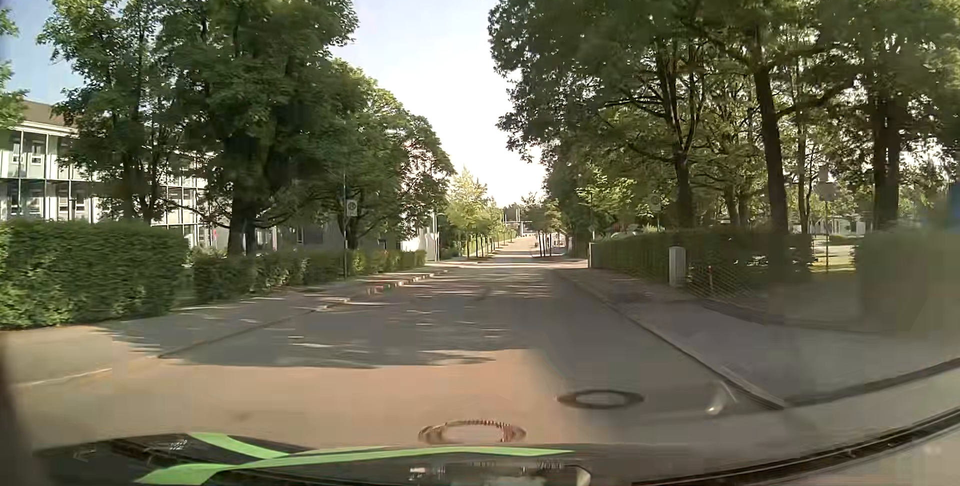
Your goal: Follow the waypoints while adhering to traffic rules and regulations
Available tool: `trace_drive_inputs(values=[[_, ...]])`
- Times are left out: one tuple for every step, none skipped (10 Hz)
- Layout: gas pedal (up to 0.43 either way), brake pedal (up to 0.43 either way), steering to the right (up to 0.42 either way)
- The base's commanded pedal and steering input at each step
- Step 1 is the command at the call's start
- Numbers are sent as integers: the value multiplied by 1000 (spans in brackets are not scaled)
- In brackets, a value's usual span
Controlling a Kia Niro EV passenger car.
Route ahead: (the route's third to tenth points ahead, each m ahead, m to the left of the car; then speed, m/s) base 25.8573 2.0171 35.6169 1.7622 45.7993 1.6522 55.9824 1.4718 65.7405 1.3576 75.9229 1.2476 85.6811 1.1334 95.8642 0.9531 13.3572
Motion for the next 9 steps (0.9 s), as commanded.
trace_drive_inputs(values=[[110, 0, 0], [110, 0, 1], [110, 0, 0], [110, 0, 1], [20, 0, 4], [0, 0, 5], [0, 0, 5], [0, 0, 6], [0, 0, 6]])
